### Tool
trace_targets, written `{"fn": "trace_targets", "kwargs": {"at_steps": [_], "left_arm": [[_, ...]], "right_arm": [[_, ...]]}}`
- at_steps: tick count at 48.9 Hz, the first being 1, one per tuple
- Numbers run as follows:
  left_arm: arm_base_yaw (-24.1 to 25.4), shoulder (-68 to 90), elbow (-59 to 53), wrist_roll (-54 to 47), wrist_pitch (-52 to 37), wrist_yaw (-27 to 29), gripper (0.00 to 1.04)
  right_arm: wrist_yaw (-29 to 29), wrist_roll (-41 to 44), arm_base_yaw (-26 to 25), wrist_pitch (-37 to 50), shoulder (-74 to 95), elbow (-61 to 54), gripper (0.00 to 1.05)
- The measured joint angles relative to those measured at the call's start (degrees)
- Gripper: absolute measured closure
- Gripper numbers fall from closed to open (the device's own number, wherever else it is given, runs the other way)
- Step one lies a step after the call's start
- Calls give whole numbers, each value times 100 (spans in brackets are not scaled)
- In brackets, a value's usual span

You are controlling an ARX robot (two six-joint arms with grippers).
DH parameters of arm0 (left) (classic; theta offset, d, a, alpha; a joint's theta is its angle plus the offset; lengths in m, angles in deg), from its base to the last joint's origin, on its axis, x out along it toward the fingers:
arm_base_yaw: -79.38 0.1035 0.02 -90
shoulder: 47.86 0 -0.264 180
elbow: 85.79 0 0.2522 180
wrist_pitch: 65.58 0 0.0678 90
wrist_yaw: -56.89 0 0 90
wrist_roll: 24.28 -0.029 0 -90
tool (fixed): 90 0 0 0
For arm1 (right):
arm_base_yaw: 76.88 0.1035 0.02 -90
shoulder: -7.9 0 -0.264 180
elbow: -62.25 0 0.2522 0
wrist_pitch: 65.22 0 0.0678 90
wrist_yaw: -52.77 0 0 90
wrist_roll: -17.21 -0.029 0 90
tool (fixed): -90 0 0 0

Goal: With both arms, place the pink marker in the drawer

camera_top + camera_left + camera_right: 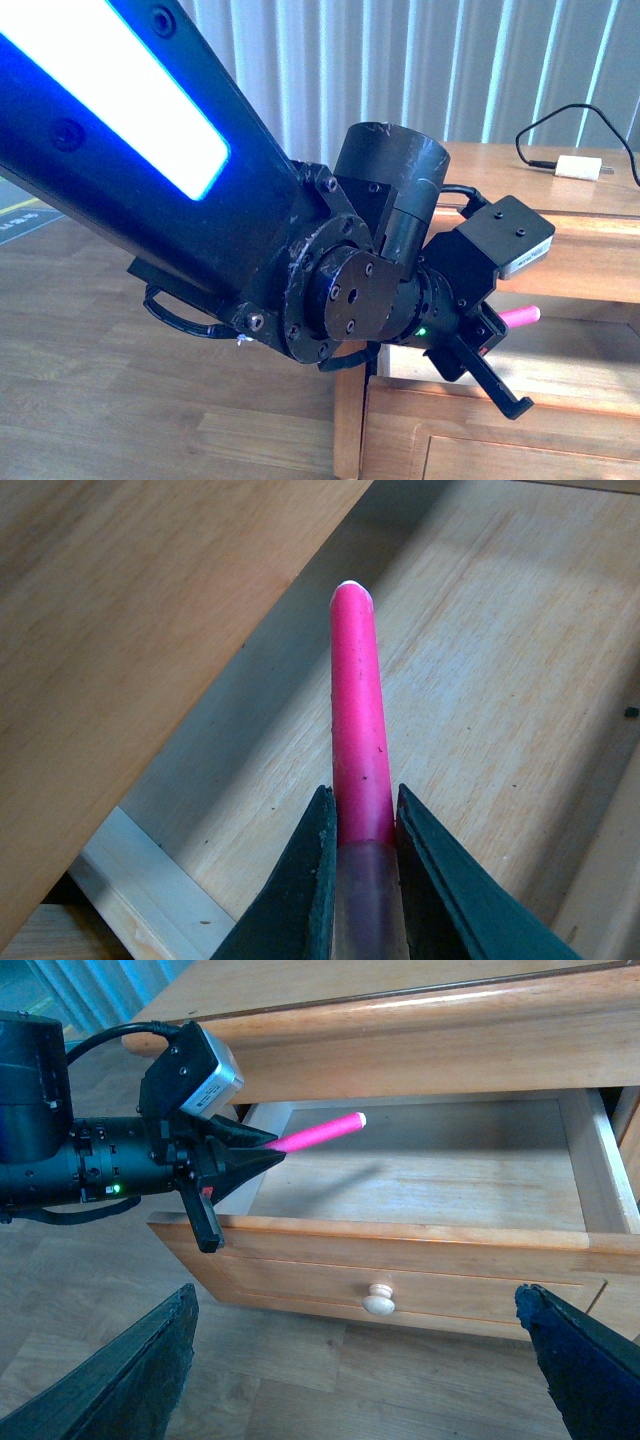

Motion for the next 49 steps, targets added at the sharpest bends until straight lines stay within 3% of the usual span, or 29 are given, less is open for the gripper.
{"fn": "trace_targets", "kwargs": {"at_steps": [8, 21, 29, 33, 40, 49], "left_arm": [[0, 81, 44, 197, -109, 15, 90], [-2, 63, -92, 457, -608, 109, 50], [-66, -584, -789, 815, -1281, 654, 17], [-70, -1051, -1095, 975, -1414, 935, 5], [17, -2361, -1985, 1318, -1576, 1578, 6], [393, -3963, -3128, 1681, -1672, 2009, 6]], "right_arm": [[0, 0, 0, 0, 0, 0, 8], [0, 0, 0, 0, 0, 0, 8], [0, 0, 0, 0, 0, 0, 8], [-2, 0, 0, 0, 0, 0, 8], [0, 0, 0, 0, 0, 0, 8], [0, 0, 0, 0, 0, 0, 8]]}}
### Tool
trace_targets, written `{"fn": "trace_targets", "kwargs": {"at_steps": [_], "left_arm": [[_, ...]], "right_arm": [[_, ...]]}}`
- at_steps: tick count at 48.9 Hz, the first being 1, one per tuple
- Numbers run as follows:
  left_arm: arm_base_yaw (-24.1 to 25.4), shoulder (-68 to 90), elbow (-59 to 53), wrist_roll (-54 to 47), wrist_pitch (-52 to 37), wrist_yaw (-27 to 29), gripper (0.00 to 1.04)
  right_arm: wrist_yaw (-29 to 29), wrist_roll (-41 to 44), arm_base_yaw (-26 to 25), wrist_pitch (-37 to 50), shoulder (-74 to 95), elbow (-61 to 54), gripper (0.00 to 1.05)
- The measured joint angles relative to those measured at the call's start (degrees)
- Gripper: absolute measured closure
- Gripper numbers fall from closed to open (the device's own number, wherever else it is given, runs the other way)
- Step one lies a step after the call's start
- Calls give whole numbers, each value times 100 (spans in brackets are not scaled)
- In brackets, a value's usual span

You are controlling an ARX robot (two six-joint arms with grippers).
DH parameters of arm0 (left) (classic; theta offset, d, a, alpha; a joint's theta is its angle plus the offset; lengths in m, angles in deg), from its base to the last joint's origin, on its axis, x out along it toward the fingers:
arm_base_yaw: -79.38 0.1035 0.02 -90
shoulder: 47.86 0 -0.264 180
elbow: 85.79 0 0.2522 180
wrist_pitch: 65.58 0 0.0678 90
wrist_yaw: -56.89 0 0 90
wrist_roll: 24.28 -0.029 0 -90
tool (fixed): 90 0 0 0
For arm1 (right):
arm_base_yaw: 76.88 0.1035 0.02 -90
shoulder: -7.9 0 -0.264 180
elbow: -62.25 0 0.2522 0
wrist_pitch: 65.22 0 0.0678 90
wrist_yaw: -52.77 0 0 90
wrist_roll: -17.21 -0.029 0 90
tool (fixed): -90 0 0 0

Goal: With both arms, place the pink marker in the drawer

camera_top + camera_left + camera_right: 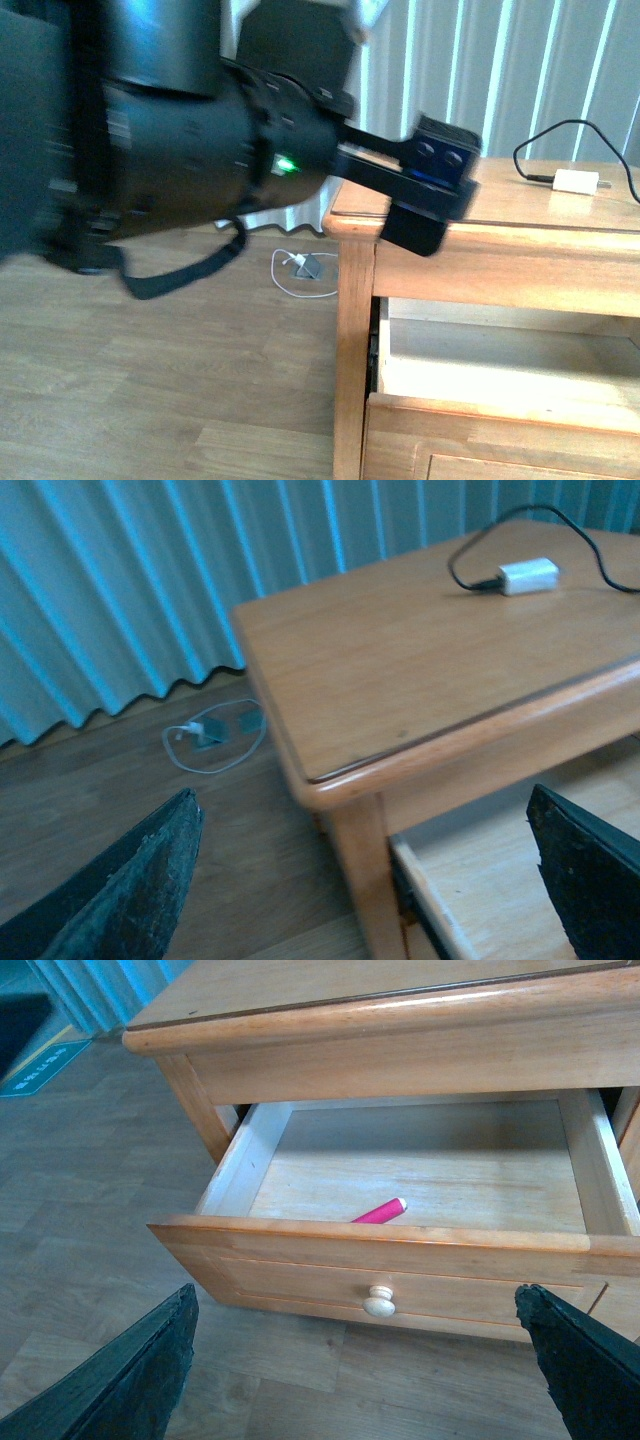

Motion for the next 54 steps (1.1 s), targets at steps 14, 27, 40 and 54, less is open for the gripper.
{"fn": "trace_targets", "kwargs": {"at_steps": [14, 27, 40, 54], "left_arm": [[1137, -3195, -1967, 640, 748, 345, 6], [3047, -6540, -3501, 1574, 3174, -269, 6], [4509, -7842, -4369, 2072, 3993, -1104, 6], [4594, -8078, -4555, 1624, 3567, -2142, 29]], "right_arm": [[0, 0, 0, 0, 0, 0, 8], [0, 0, 0, 0, 0, 0, 8], [0, 0, 0, 0, 0, 0, 8], [-2, 0, 0, 0, 0, 0, 8]]}}
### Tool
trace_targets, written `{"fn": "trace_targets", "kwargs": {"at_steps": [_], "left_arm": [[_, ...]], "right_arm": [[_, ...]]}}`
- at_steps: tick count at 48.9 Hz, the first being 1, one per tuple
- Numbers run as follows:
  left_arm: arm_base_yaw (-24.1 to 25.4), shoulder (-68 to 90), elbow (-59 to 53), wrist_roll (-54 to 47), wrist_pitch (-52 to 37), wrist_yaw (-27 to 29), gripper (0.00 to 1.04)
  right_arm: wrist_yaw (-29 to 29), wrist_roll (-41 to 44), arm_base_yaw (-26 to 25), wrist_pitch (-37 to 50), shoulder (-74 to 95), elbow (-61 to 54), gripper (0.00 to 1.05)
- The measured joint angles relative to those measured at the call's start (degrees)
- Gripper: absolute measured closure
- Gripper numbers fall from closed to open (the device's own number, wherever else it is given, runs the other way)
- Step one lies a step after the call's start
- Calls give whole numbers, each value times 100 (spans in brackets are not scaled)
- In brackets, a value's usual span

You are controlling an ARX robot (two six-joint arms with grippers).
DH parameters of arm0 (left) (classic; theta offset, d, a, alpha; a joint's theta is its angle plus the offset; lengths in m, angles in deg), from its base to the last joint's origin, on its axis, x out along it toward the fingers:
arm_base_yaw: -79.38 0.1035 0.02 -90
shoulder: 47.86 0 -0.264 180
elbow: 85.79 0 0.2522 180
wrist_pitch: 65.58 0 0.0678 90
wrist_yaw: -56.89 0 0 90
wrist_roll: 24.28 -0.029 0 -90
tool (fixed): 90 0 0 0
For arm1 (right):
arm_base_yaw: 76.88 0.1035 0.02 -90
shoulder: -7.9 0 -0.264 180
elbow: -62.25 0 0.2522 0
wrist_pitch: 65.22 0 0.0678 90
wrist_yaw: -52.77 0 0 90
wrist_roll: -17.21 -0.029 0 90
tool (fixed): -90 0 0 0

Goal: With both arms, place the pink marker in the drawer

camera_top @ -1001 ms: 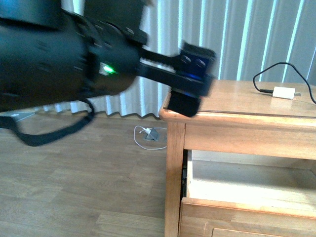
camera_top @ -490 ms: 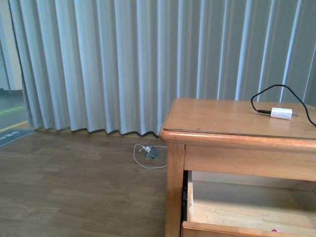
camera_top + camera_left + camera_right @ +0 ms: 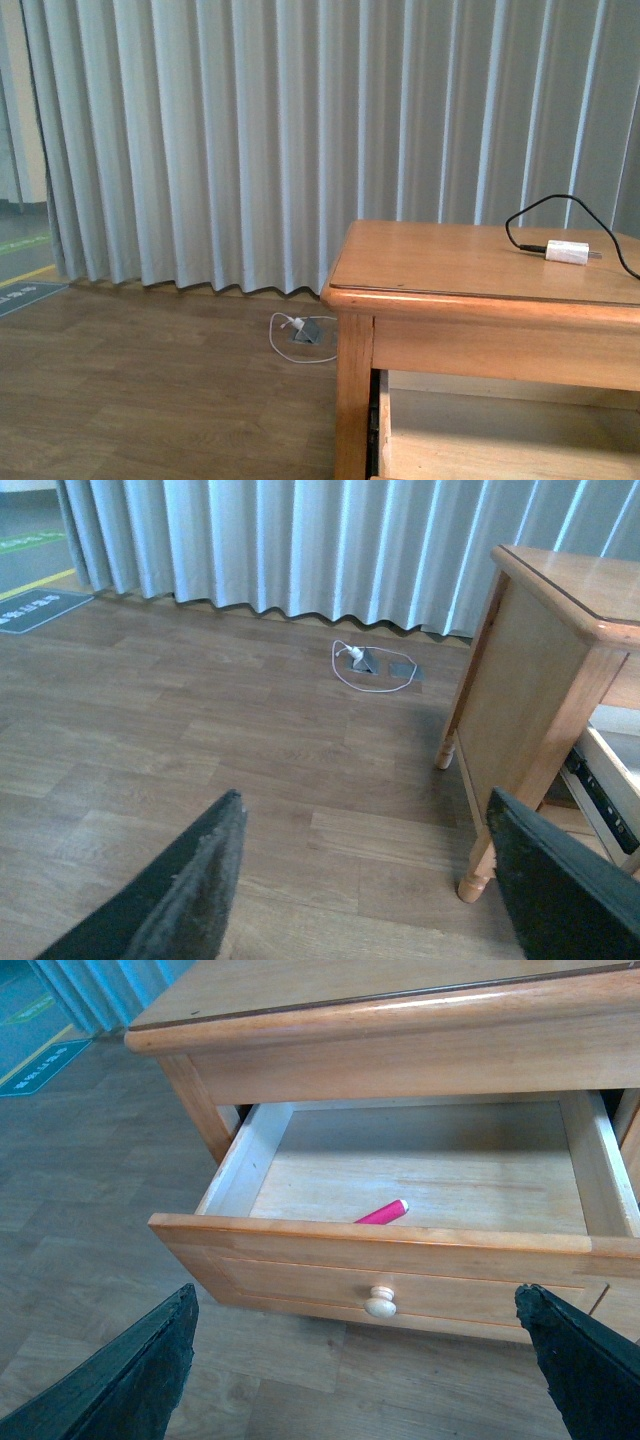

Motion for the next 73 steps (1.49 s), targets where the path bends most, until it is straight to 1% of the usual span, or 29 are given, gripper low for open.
{"fn": "trace_targets", "kwargs": {"at_steps": [2, 4, 5, 10, 14, 16, 17, 19, 52, 53, 58, 59, 61, 62, 63, 65, 70, 72, 73], "left_arm": [[-140, -61, -33, -96, 0, 76, 38], [-249, -98, -66, -140, 2, 192, 45], [-273, -105, -72, -149, 2, 216, 47], [-518, -188, -136, -195, 22, 468, 65], [-1095, -278, -162, -221, 81, 1200, 79], [-1318, -365, -216, -238, 76, 1303, 86], [-1397, -444, -295, -251, 76, 1287, 91], [-1447, -483, -297, -245, 92, 1342, 101], [-1453, -516, -297, -271, 92, 1355, 101], [-1453, -516, -297, -267, 92, 1353, 100], [-1453, -516, -297, -273, 92, 1355, 75], [-1453, -516, -297, -271, 94, 1355, 70], [-1453, -516, -297, -273, 92, 1353, 63], [-1453, -516, -297, -273, 92, 1355, 57], [-1453, -516, -297, -273, 94, 1357, 52], [-1453, -516, -297, -273, 94, 1355, 43], [-1453, -516, -297, -273, 94, 1353, 18], [-1453, -518, -297, -273, 94, 1353, 8], [-1453, -516, -297, -275, 94, 1353, 5]], "right_arm": [[2, 0, 0, 0, 0, 0, 8], [2, 0, 0, 0, 0, 0, 8], [2, 0, 0, 0, 0, 0, 8], [2, 0, 0, 0, 0, 0, 8], [2, 0, 0, 0, 0, 0, 8], [2, 0, 0, 0, 0, 0, 8], [0, 0, 0, 0, -2, 0, 8], [0, 0, 0, 0, -2, 0, 8], [0, 0, 0, 0, -2, 0, 8], [2, 0, 0, 0, -2, 0, 8], [0, 0, 0, 0, -2, 0, 8], [188, 103, 50, 138, -57, -39, 8], [752, 332, 179, 616, -136, -188, 8], [1078, 592, 249, 793, -149, -221, 8], [1220, 826, 273, 785, -142, -203, 8], [1165, 992, 212, 664, -63, -179, 8], [654, 1379, -201, 260, 944, -85, 8], [553, 1556, -352, 337, 1565, -83, 8], [535, 1622, -380, 378, 1749, -83, 8]]}}
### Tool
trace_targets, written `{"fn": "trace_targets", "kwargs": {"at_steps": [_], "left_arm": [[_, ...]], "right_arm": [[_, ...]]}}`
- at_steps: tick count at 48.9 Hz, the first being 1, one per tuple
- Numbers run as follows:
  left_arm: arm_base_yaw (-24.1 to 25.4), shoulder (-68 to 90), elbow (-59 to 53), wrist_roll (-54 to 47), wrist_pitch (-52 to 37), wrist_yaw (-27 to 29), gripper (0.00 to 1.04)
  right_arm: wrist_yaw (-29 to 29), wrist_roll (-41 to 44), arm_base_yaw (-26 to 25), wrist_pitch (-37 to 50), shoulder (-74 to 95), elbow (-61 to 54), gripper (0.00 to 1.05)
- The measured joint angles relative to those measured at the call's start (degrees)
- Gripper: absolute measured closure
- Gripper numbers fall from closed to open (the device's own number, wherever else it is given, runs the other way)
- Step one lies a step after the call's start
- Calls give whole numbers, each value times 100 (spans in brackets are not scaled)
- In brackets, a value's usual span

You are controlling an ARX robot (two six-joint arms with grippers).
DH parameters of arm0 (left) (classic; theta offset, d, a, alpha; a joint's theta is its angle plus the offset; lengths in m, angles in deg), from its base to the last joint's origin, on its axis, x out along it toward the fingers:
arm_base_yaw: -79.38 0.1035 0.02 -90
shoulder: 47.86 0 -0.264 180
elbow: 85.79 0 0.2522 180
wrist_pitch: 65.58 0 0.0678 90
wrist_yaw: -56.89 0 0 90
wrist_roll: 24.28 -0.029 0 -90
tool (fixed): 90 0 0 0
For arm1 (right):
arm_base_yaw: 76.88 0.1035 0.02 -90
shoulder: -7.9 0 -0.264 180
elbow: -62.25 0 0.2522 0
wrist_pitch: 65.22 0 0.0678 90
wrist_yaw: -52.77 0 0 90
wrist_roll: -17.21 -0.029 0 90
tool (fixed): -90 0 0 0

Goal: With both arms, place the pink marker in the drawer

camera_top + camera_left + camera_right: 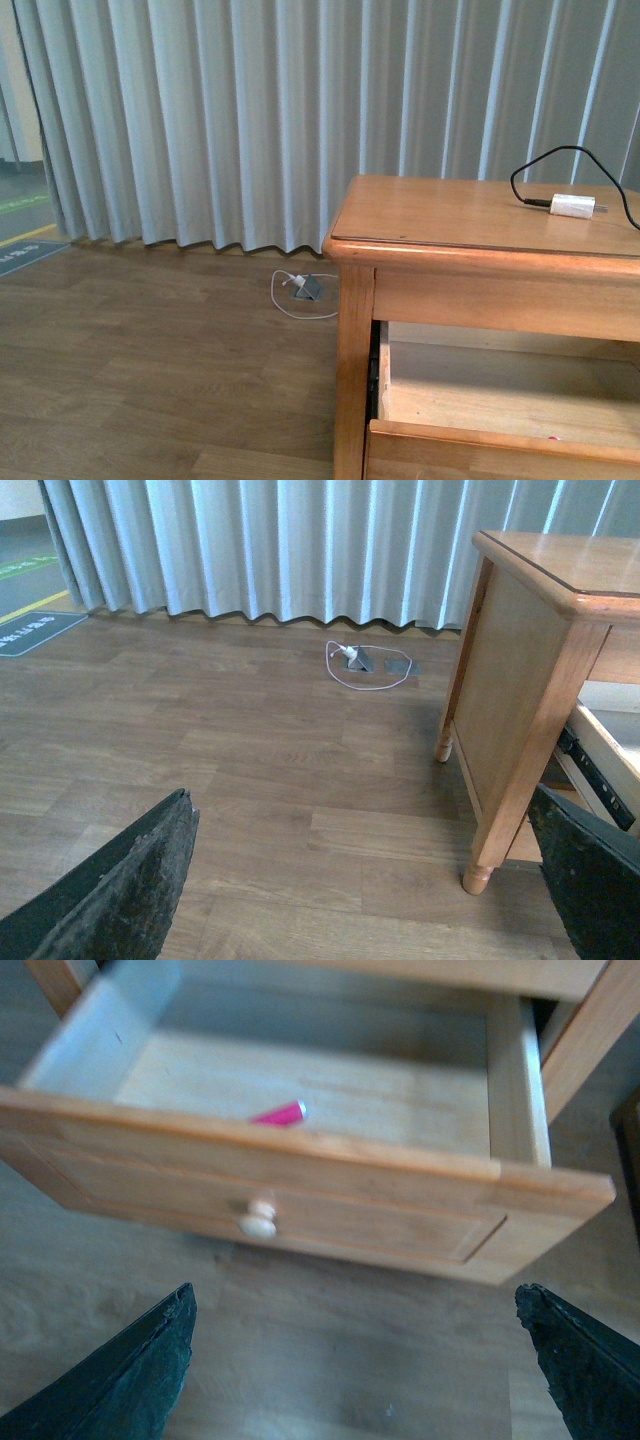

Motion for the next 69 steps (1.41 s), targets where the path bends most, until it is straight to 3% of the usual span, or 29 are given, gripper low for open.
{"fn": "trace_targets", "kwargs": {"at_steps": [10, 32, 69], "left_arm": [[0, 0, 0, -2, 0, 0, 6], [0, 0, 0, -2, 0, 0, 6], [0, 0, 0, -2, 0, 0, 6]], "right_arm": [[118, 138, 118, 831, 1539, 120, 8], [841, -492, 997, 2656, 4113, 820, 8], [2076, -1311, 1504, 5534, 7211, 2664, 8]]}}
